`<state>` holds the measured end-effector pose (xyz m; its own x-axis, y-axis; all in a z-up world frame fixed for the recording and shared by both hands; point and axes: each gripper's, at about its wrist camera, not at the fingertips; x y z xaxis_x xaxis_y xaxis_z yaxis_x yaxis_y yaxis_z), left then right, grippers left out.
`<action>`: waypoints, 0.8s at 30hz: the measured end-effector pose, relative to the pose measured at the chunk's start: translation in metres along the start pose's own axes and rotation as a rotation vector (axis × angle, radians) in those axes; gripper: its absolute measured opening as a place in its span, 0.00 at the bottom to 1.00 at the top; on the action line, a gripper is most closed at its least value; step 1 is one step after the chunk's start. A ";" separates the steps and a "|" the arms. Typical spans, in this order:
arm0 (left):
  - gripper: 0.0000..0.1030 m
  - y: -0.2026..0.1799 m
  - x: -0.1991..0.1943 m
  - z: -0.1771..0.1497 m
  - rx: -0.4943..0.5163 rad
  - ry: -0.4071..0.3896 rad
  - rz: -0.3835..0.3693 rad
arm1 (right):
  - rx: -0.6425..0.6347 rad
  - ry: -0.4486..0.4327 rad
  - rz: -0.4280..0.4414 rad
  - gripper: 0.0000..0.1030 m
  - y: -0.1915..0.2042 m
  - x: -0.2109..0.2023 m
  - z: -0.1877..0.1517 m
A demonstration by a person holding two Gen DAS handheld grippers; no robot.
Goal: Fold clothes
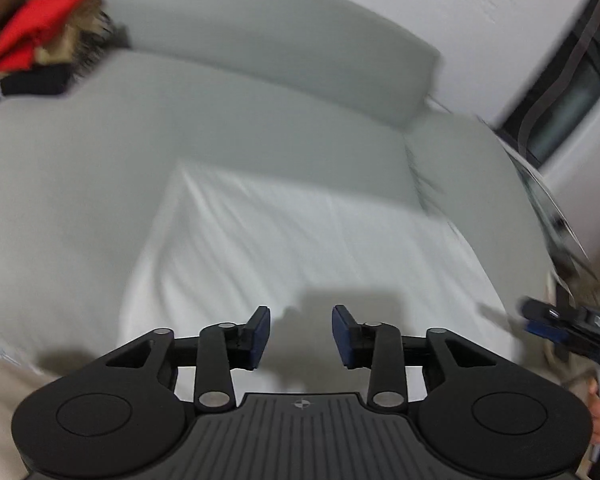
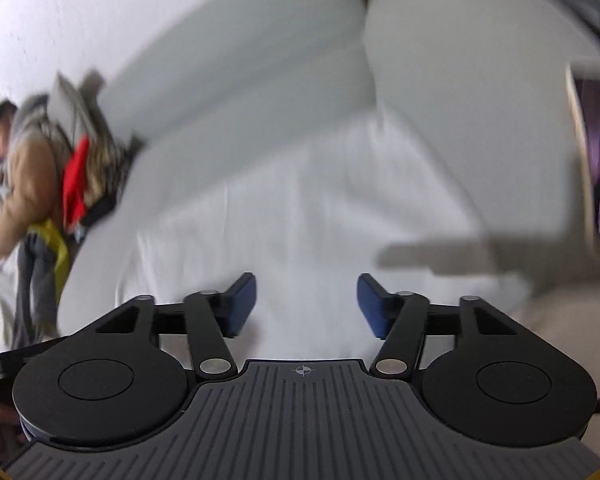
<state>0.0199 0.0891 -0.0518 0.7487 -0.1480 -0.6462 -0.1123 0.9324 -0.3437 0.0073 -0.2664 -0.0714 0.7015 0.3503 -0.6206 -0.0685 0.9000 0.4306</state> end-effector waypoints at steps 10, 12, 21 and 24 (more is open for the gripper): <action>0.36 0.055 0.090 0.063 -0.119 -0.017 0.135 | 0.041 -0.061 -0.165 0.53 -0.062 0.102 0.087; 0.36 0.067 0.103 0.068 -0.149 0.006 0.102 | 0.049 -0.053 -0.177 0.53 -0.073 0.128 0.102; 0.19 0.093 0.133 0.065 -0.302 -0.008 -0.030 | 0.132 0.092 -0.075 0.37 -0.090 0.195 0.129; 0.16 0.094 0.132 0.063 -0.291 -0.010 -0.029 | 0.115 0.116 -0.069 0.34 -0.086 0.201 0.123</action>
Point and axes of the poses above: each gripper's, at about its wrist camera, not at the fingertips, and x roughly the way its jaws point, y to its left, z to its top, and after that the axes turned 7 degrees about -y, right-handed
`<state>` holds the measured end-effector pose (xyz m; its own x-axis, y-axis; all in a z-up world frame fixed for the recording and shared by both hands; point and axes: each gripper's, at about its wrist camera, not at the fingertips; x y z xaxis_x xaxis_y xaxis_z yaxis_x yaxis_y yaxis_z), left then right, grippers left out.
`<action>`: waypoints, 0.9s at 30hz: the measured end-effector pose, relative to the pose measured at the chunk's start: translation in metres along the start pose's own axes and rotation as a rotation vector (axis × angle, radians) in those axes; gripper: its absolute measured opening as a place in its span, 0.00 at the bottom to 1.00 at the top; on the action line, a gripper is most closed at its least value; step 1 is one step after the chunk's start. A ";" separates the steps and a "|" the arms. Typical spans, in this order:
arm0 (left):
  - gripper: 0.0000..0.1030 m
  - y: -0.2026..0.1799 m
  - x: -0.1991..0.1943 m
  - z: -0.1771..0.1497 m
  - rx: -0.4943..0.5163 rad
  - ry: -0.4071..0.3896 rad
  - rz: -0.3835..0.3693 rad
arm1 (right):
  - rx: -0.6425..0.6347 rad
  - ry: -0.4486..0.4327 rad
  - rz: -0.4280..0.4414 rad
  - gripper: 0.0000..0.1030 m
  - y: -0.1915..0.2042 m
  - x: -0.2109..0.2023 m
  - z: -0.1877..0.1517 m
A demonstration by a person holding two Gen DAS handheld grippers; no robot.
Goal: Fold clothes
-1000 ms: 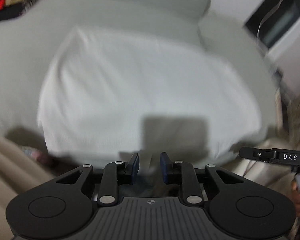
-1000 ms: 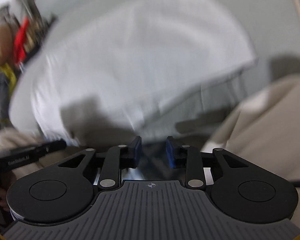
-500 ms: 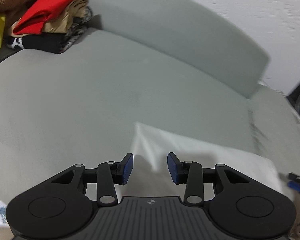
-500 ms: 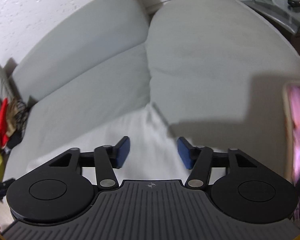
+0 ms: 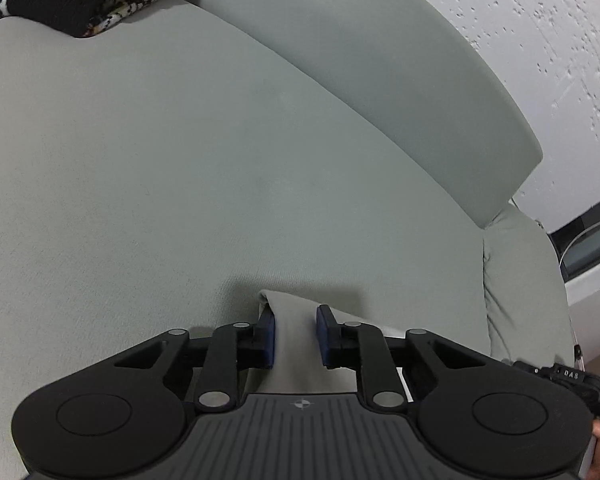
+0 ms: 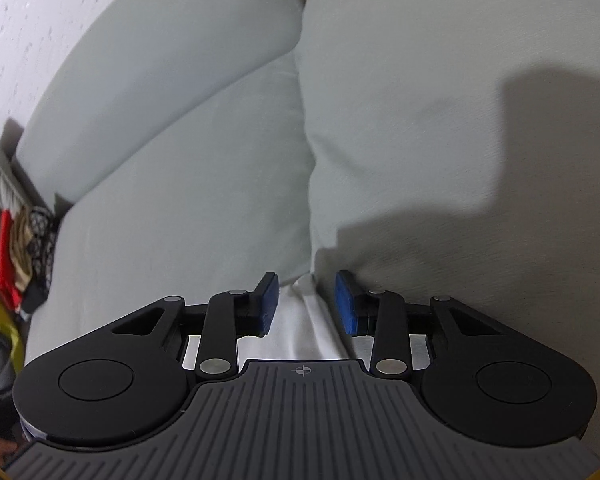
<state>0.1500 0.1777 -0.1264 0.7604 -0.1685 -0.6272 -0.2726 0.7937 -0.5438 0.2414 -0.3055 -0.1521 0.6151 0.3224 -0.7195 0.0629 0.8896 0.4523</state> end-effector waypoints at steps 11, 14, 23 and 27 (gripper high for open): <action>0.03 -0.002 -0.003 -0.005 0.087 -0.089 0.094 | 0.055 -0.189 -0.075 0.01 -0.006 -0.014 -0.020; 0.07 -0.001 0.001 -0.003 0.072 -0.090 0.104 | 0.055 -0.178 -0.091 0.00 -0.009 -0.007 -0.022; 0.02 -0.005 -0.023 -0.016 0.093 -0.173 0.152 | 0.139 -0.224 -0.063 0.37 -0.001 -0.031 -0.021; 0.01 -0.024 -0.044 -0.022 0.188 -0.268 0.092 | 0.087 -0.218 0.079 0.36 0.021 -0.033 -0.028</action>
<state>0.1099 0.1530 -0.0974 0.8723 0.0491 -0.4865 -0.2531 0.8966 -0.3634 0.2003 -0.2882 -0.1338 0.7753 0.3036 -0.5539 0.0698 0.8303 0.5529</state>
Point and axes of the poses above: each gripper's, at about its wrist camera, not at the fingertips, and x roughly the way its jaws point, y to its left, z to its top, and after that the axes turned 7 degrees about -y, right-handed
